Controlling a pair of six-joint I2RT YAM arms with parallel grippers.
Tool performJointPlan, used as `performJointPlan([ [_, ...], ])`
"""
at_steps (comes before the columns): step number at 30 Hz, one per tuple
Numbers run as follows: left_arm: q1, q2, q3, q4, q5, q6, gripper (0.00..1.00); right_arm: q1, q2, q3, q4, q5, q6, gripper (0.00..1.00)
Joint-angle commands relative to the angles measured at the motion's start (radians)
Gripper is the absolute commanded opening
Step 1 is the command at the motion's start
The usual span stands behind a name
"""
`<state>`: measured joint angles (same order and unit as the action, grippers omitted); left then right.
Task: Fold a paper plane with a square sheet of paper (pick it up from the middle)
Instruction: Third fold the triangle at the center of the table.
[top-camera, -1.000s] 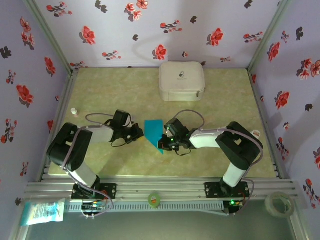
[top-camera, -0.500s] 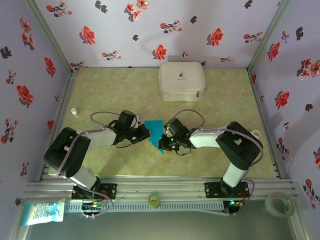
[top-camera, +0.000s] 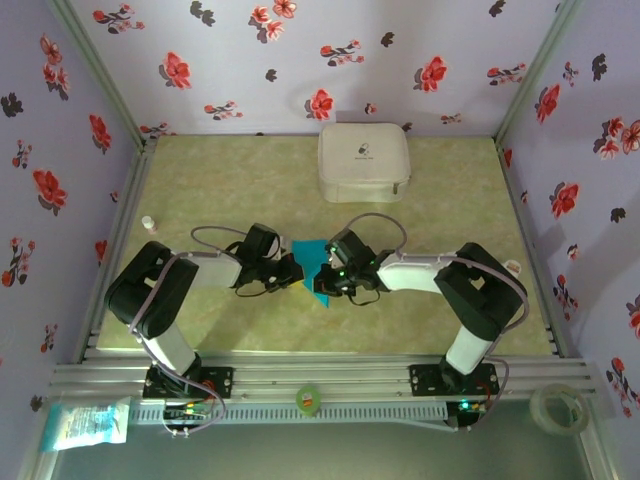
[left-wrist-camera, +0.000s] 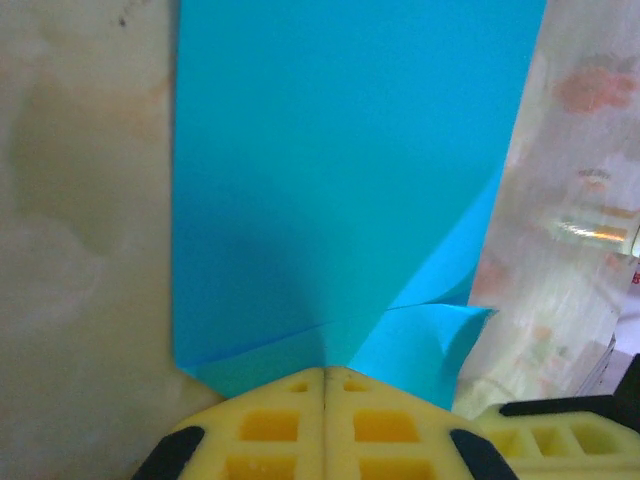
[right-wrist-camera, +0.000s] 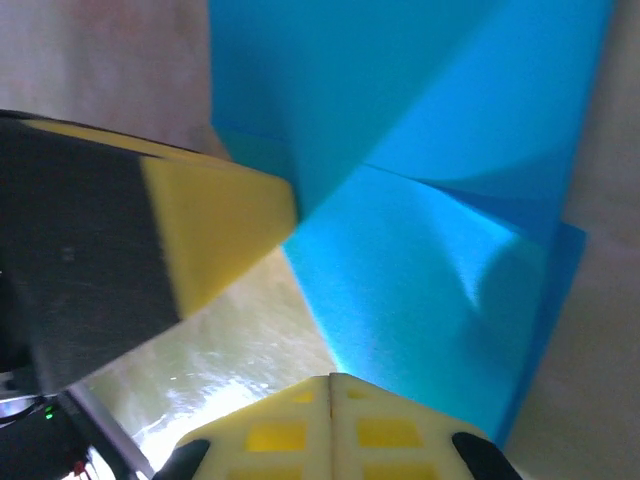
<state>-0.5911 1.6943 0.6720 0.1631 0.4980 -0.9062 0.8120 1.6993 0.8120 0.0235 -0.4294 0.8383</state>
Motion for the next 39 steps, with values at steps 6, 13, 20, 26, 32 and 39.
performJointPlan([
  [6,-0.003,0.029,-0.007,-0.061,-0.049,0.020,0.00,0.012,0.110,0.045,0.013,-0.017,0.004,0.05],
  [13,0.000,0.035,0.000,-0.079,-0.056,0.028,0.00,0.015,0.059,-0.044,-0.006,0.006,0.002,0.04],
  [20,0.008,0.048,-0.002,-0.082,-0.057,0.026,0.00,0.014,-0.046,-0.190,0.106,-0.064,0.017,0.06],
  [26,0.007,0.050,-0.008,-0.066,-0.054,0.011,0.00,0.010,-0.104,-0.255,0.030,-0.058,-0.034,0.05],
  [32,0.004,0.005,-0.051,-0.019,-0.061,-0.061,0.00,-0.031,-0.260,-0.255,-0.032,0.058,-0.028,0.06],
  [39,-0.080,-0.130,-0.142,0.104,-0.191,-0.278,0.00,-0.076,-0.331,-0.179,-0.159,0.232,-0.041,0.17],
])
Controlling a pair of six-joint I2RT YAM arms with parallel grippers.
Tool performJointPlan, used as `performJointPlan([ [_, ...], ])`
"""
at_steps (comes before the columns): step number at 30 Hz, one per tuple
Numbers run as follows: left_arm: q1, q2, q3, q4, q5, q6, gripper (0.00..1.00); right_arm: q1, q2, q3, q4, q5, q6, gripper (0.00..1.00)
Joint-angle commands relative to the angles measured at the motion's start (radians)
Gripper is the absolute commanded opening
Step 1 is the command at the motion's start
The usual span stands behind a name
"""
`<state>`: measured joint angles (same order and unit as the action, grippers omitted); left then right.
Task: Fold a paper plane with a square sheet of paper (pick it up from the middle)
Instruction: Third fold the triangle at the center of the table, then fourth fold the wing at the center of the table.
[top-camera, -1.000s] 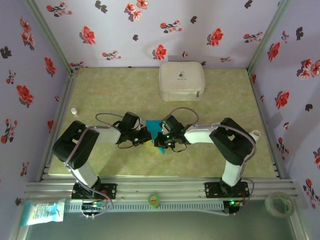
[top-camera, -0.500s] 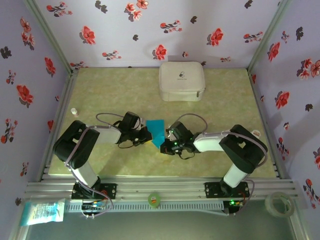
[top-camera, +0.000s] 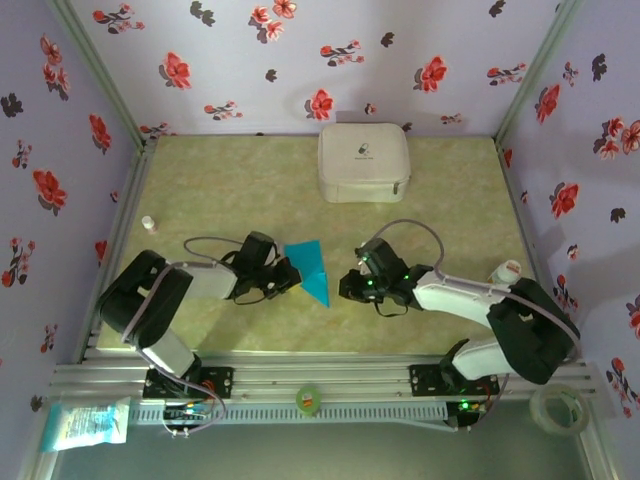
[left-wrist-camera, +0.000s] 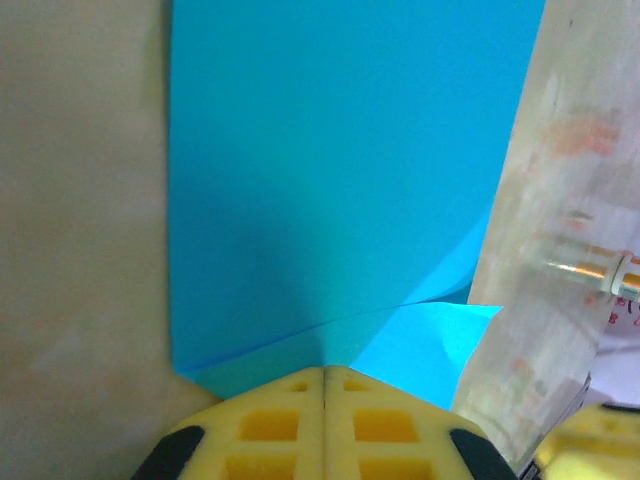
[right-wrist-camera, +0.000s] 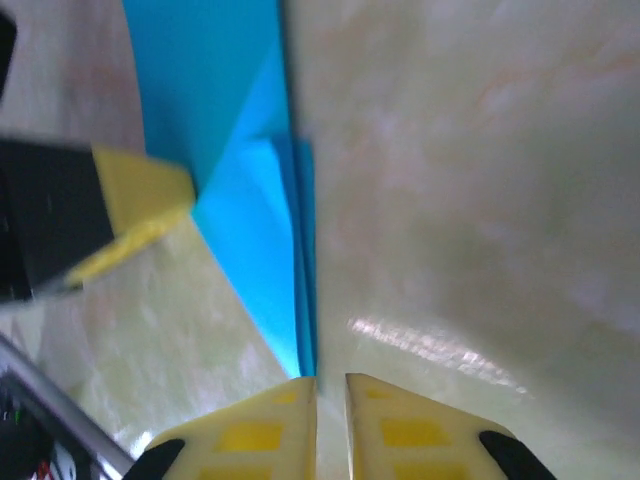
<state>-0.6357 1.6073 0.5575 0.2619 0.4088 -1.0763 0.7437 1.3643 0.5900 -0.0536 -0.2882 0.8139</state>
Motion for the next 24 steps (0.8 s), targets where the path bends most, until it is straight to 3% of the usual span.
performJointPlan([
  [1,-0.045,-0.064,-0.032,0.004,-0.125,-0.125,0.00,-0.007,0.021,0.063,-0.085,0.083,-0.021,0.17],
  [3,-0.057,-0.104,-0.032,-0.002,-0.148,-0.128,0.00,-0.007,0.059,0.094,-0.070,0.050,-0.019,0.19],
  [10,-0.042,-0.265,0.030,-0.225,-0.225,0.026,0.19,0.006,0.185,0.182,-0.021,-0.009,-0.017,0.29],
  [15,0.036,-0.278,0.021,-0.251,-0.131,0.071,0.31,0.017,0.252,0.224,0.004,-0.021,-0.019,0.30],
  [20,0.090,-0.244,0.024,-0.250,-0.052,0.098,0.33,0.018,0.300,0.253,0.025,-0.024,-0.020,0.29],
  [24,0.117,-0.218,0.025,-0.236,-0.010,0.102,0.34,0.019,0.317,0.267,0.026,-0.032,-0.030,0.20],
])
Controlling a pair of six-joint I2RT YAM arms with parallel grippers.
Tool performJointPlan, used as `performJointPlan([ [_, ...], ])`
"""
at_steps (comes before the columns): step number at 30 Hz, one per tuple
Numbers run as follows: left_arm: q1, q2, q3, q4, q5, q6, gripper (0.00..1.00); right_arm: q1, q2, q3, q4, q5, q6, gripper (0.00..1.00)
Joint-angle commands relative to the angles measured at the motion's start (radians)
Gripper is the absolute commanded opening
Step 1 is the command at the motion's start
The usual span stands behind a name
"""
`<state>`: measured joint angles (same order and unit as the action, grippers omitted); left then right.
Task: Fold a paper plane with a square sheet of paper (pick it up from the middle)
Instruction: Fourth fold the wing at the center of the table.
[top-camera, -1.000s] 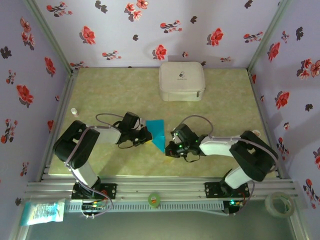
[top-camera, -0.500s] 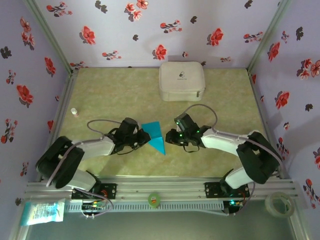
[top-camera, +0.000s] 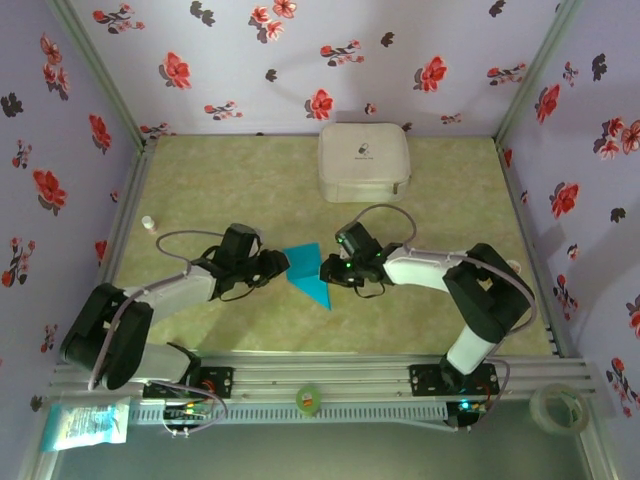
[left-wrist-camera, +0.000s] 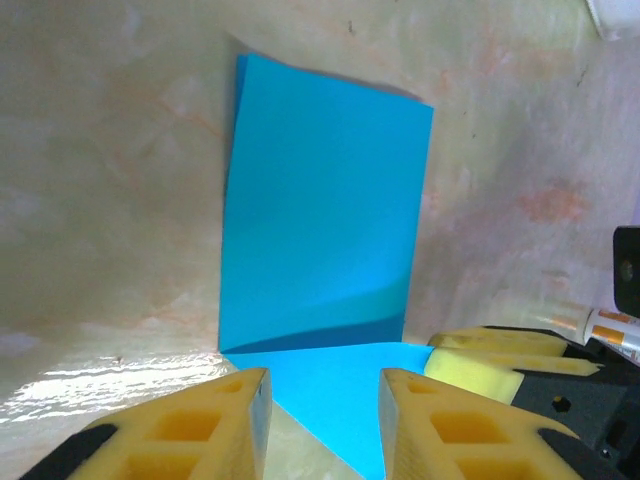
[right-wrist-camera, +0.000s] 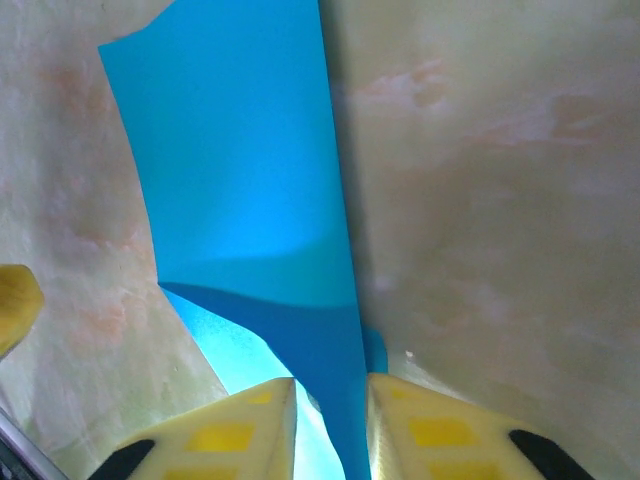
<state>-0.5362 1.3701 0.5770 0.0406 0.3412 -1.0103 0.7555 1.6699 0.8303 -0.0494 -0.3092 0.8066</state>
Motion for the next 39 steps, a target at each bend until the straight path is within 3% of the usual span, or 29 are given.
performJointPlan([
  [1,0.026,0.027,0.006,-0.011,0.069,0.036,0.34,0.006,0.010,0.023,0.024,-0.011,-0.026,0.17],
  [4,0.048,0.049,0.006,0.012,0.115,0.038,0.35,0.003,-0.008,0.004,0.048,-0.020,-0.026,0.10],
  [13,0.119,0.130,0.024,0.071,0.236,0.040,0.41,-0.015,-0.071,-0.093,0.197,-0.073,0.018,0.04],
  [39,0.130,0.280,0.088,0.136,0.279,0.018,0.43,-0.046,-0.133,-0.204,0.402,-0.147,0.080,0.00],
])
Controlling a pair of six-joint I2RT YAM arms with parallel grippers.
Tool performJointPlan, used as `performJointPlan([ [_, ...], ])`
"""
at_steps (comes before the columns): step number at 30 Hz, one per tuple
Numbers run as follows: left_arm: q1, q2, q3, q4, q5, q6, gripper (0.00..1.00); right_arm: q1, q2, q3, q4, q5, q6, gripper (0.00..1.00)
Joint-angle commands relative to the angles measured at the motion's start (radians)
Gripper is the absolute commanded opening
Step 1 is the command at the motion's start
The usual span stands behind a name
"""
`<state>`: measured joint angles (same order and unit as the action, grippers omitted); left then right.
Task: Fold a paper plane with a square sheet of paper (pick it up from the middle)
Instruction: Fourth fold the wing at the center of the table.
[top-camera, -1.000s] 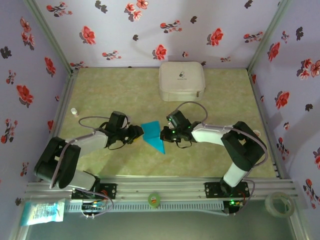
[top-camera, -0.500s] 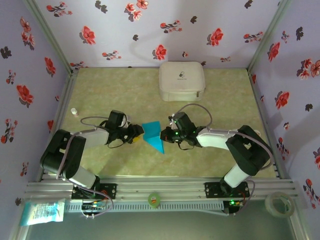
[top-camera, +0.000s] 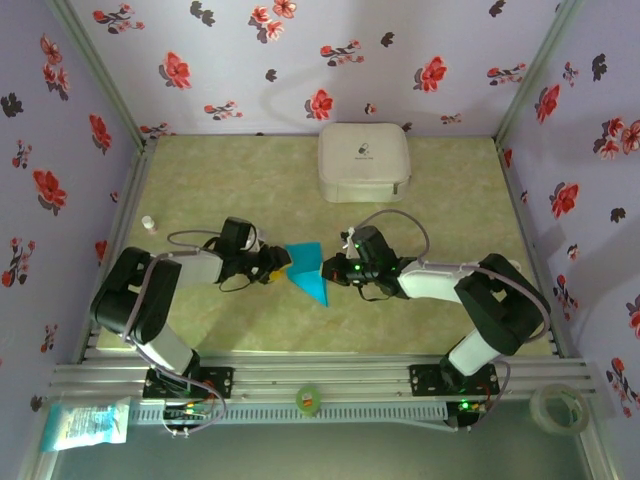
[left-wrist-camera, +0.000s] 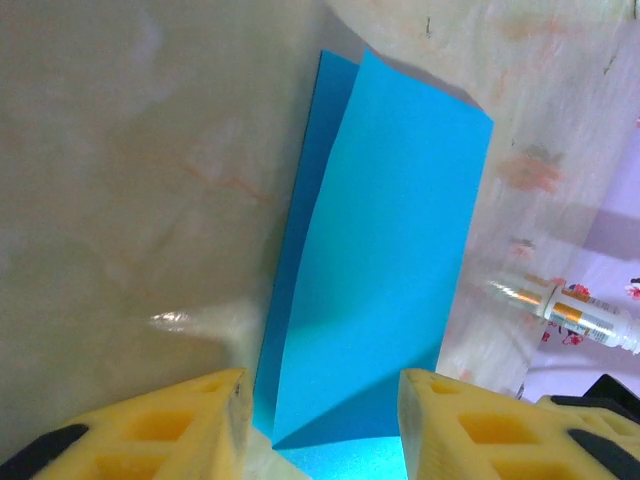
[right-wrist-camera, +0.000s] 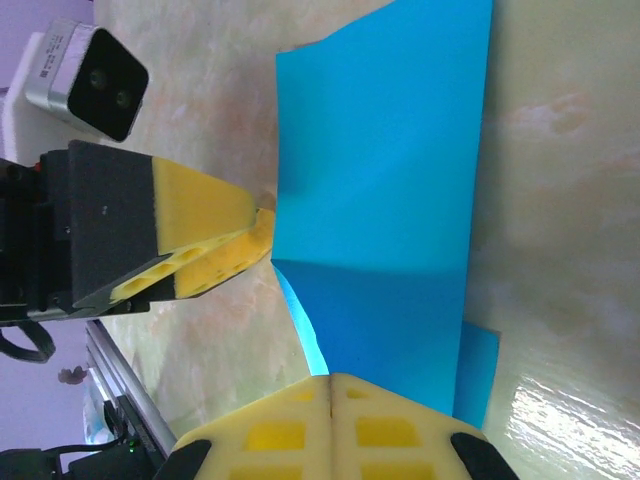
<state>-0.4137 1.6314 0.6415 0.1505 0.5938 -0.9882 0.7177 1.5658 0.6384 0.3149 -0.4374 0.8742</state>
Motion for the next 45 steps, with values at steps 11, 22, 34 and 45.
performJointPlan([
  [11,0.010,0.054,0.021,0.113,0.040,-0.049,0.36,-0.011,-0.034,-0.033,0.050,-0.024,0.014,0.00],
  [22,0.010,0.053,-0.004,0.165,0.038,-0.077,0.16,-0.017,-0.034,-0.045,0.046,-0.017,0.014,0.01],
  [34,0.012,0.111,0.019,0.179,0.087,-0.046,0.26,-0.023,-0.048,-0.053,0.049,-0.029,0.007,0.01],
  [45,0.014,0.153,0.011,0.206,0.103,-0.048,0.33,-0.030,-0.064,-0.071,0.091,-0.051,0.015,0.00],
])
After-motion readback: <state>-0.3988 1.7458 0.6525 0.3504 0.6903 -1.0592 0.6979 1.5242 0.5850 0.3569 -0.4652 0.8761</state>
